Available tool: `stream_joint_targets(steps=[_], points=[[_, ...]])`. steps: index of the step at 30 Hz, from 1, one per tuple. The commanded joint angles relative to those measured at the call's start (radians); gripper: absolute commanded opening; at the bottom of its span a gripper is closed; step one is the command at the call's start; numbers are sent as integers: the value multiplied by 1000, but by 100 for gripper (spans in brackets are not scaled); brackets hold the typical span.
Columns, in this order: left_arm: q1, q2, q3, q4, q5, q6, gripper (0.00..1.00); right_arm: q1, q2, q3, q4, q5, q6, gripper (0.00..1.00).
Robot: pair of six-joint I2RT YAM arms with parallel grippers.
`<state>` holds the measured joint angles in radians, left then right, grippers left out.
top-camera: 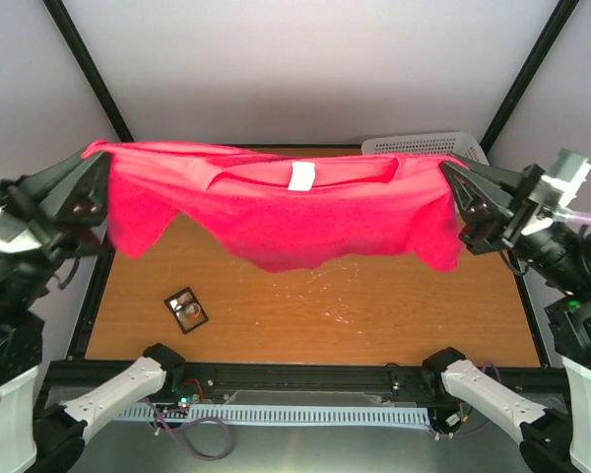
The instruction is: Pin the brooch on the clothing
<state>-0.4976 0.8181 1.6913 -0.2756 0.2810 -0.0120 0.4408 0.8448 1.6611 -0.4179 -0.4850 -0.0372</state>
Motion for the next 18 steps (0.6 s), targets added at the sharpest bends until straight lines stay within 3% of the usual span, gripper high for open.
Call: stream_joint_targets(steps=[1,5,8,12,15,16,18], points=[[-2,-20,59,92,169,-65,1,-1,-4,51,35,-111,49,3],[-1,1,75,145,204,-88,1,-1,3,88,94,-130,89,3],[-2,38,73,124,129,-78,1,-1,32,97,102,-7,79,3],[-2,121,2,148,-299,-38,1,-1,141,89,88,264,26,3],[-1,222,-80,222,-607,37,1,-1,237,3,169,438,-37,3],[8,263,-127,272,-678,65,1,-1,267,-32,208,477,-58,3],[71,351,-187,319,-689,77,1,-4,344,-126,331,542,-107,3]])
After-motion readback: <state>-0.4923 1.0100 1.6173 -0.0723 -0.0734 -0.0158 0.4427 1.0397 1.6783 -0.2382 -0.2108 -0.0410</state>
